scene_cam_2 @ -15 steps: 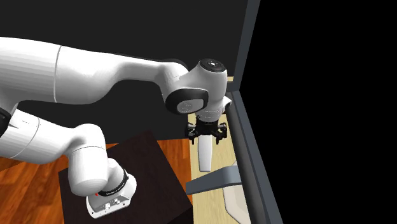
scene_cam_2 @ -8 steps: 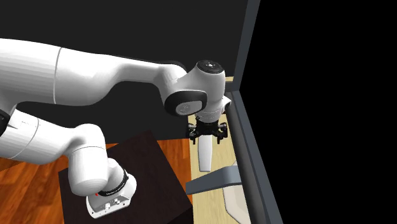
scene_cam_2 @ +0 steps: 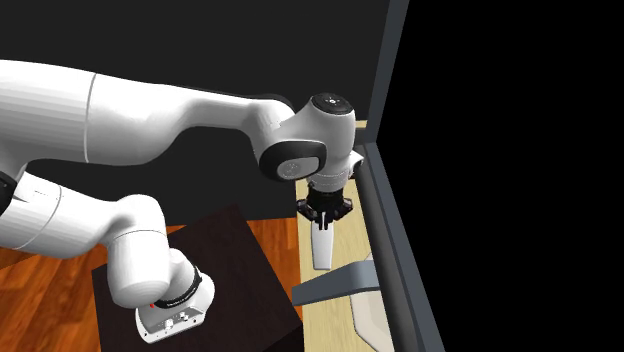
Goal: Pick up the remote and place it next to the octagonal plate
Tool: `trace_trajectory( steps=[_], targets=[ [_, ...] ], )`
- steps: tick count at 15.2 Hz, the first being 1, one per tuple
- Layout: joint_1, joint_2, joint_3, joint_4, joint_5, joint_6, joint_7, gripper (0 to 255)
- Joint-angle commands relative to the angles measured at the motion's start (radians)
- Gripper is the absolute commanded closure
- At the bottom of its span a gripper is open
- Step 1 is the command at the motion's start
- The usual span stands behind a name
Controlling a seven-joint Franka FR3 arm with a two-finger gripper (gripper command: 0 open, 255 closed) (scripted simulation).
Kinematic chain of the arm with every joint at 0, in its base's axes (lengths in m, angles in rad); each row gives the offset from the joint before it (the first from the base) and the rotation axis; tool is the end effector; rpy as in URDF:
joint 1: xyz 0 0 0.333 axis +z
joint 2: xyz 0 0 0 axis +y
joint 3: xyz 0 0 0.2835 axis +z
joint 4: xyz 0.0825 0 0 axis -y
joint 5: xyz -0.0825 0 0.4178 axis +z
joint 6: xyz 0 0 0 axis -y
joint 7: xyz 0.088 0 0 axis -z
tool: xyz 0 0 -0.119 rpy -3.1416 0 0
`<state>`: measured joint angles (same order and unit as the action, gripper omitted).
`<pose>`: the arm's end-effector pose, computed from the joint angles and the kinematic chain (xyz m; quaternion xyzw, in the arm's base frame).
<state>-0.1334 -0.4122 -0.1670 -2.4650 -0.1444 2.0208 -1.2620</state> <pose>0.4329 -0.1413 0.3810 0.8668 0.4973 -0.0342 0.0101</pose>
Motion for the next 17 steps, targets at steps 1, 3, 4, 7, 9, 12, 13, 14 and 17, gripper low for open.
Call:
trace_trajectory(
  steps=[1,3,4,7,9,12,13,14,17],
  targets=[
    [0.003,0.059,0.003,-0.004,0.001,-0.018,0.002,255],
    [0.007,0.061,0.009,-0.017,0.004,-0.003,0.012,255],
    [0.015,0.067,0.019,-0.004,0.011,-0.011,0.026,255],
    [0.006,0.016,0.002,-0.020,0.020,0.040,0.029,0],
    [0.014,0.046,-0.006,-0.064,0.044,0.125,0.035,0],
    [0.035,0.099,-0.023,-0.114,0.081,0.244,0.038,0],
    [0.039,0.108,-0.027,-0.120,0.080,0.260,0.038,0],
    [0.044,0.117,-0.033,-0.127,0.079,0.276,0.039,0],
    [0.058,0.146,-0.049,-0.145,0.079,0.323,0.039,0]
  ],
)
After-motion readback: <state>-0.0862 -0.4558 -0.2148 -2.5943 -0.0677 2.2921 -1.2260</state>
